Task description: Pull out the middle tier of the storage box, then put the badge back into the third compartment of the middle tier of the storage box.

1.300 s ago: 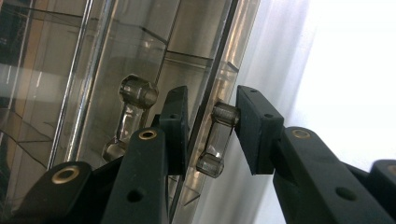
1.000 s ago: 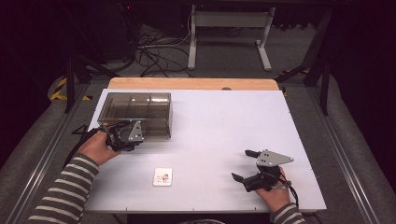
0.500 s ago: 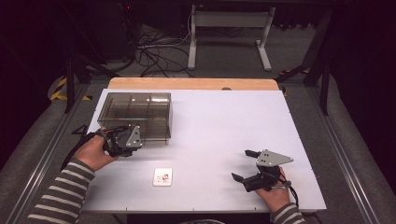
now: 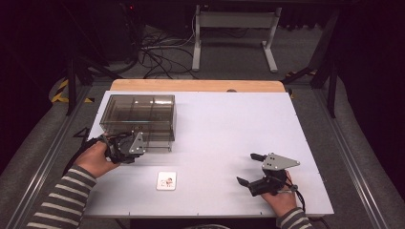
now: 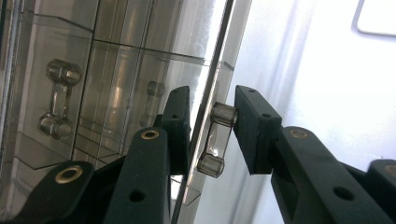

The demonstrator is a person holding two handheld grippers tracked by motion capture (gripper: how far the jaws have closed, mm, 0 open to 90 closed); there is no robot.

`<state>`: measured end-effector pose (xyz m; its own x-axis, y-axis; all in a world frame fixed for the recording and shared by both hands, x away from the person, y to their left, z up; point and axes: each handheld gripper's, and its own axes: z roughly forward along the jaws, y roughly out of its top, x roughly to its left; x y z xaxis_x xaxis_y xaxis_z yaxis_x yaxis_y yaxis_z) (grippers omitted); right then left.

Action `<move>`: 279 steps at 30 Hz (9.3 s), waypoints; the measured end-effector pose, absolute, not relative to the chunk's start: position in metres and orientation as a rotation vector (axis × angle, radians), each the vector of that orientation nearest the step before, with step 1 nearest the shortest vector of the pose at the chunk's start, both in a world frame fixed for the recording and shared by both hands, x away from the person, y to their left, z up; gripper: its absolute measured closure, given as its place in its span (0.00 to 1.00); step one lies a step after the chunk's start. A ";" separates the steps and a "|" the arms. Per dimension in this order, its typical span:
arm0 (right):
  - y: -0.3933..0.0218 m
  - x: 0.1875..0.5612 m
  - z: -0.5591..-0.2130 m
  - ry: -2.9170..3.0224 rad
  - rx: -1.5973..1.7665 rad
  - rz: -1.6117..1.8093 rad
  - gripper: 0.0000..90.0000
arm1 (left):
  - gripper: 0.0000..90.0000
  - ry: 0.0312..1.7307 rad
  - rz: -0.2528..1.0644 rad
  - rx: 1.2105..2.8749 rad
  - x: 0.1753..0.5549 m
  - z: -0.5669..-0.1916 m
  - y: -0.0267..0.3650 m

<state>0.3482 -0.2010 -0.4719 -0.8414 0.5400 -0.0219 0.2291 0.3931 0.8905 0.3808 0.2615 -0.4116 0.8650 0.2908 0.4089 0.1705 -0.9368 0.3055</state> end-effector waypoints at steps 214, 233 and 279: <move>-0.199 0.348 -0.473 2.377 0.648 1.413 0.02 | 0.36 0.237 0.308 2.535 0.342 -0.416 0.209; -0.199 0.348 -0.473 2.377 0.649 1.413 0.02 | 0.36 0.236 0.349 2.521 0.341 -0.407 0.211; -0.199 0.348 -0.473 2.378 0.654 1.416 0.02 | 0.36 0.243 0.501 2.535 0.370 -0.369 0.215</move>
<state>0.3482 -0.1988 -0.4732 -0.8526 0.5222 -0.0214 0.2299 0.4116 0.8819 0.3698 0.2146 -0.3690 0.9148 0.2694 0.3009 0.0691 -0.8384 0.5406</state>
